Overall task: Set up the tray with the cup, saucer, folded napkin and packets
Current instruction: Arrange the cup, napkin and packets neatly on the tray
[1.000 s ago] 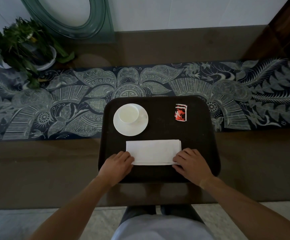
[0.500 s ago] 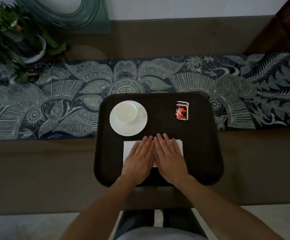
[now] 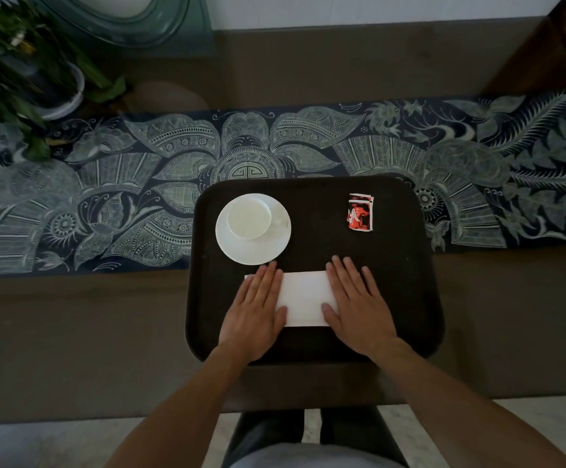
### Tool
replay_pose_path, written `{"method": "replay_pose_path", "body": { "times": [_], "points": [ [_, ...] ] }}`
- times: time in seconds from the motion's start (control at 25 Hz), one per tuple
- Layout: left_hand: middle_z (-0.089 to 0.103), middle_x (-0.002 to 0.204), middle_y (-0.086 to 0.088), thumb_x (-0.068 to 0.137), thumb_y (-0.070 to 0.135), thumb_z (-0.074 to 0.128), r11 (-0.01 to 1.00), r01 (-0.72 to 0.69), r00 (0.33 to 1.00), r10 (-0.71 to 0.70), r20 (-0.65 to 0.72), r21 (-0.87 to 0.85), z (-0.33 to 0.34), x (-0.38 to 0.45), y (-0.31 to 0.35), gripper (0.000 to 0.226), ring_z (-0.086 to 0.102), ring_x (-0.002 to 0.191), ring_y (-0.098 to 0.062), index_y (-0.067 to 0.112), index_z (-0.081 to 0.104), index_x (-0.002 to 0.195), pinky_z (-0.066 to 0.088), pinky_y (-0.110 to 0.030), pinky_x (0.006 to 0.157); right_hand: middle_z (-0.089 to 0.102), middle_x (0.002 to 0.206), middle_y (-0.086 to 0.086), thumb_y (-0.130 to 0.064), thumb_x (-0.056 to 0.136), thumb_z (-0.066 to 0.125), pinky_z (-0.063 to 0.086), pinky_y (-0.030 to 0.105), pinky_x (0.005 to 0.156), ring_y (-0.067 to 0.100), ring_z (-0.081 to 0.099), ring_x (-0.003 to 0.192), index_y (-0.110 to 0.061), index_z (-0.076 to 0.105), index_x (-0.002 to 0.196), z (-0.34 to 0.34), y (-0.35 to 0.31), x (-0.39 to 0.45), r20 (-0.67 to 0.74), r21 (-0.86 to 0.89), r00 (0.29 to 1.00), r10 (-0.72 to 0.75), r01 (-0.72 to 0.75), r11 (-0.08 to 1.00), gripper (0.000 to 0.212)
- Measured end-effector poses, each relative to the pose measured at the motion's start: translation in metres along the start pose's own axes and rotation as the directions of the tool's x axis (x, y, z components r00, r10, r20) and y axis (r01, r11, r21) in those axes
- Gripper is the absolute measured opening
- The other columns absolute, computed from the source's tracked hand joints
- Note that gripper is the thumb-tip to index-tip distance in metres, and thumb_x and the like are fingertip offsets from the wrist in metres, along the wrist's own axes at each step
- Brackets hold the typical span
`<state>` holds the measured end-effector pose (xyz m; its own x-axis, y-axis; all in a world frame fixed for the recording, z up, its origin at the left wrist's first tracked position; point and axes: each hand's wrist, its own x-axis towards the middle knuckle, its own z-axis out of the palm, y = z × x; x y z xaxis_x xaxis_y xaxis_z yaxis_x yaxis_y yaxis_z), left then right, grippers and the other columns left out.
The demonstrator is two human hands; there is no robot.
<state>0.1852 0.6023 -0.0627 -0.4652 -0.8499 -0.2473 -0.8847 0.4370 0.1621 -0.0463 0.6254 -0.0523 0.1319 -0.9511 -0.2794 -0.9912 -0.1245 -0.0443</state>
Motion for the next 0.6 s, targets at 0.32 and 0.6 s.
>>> {"method": "replay_pose_path", "body": {
  "times": [0.32, 0.6],
  "points": [
    [0.003, 0.163, -0.007, 0.102, 0.047, 0.011, 1.0, 0.013, 1.0, -0.013, -0.007, 0.015, -0.005, -0.013, -0.021, 0.064, -0.003, 0.15, -0.019, 0.012, 0.003, 0.155, 0.004, -0.039, 0.121, 0.0, 0.163, 0.004, -0.057, 0.095, 0.02, 0.0, 0.047, 0.12, 0.022, -0.008, 0.149, -0.017, -0.001, 0.153, -0.005, 0.008, -0.005, 0.03, 0.034, 1.0, -0.007, 0.006, 0.999, 0.074],
    [0.019, 0.16, -0.007, 0.104, 0.042, 0.015, 0.993, -0.094, 0.991, 0.087, -0.102, -0.066, -0.018, -0.004, 0.014, 0.058, 0.013, 0.149, -0.02, 0.011, 0.021, 0.152, 0.023, -0.042, 0.12, 0.006, 0.163, 0.007, -0.048, 0.097, 0.024, 0.007, 0.046, 0.12, 0.022, 0.0, 0.149, -0.013, 0.013, 0.153, -0.017, -0.02, 0.003, -0.032, 0.03, 0.993, -0.114, 0.115, 0.993, 0.067]
  ]
}}
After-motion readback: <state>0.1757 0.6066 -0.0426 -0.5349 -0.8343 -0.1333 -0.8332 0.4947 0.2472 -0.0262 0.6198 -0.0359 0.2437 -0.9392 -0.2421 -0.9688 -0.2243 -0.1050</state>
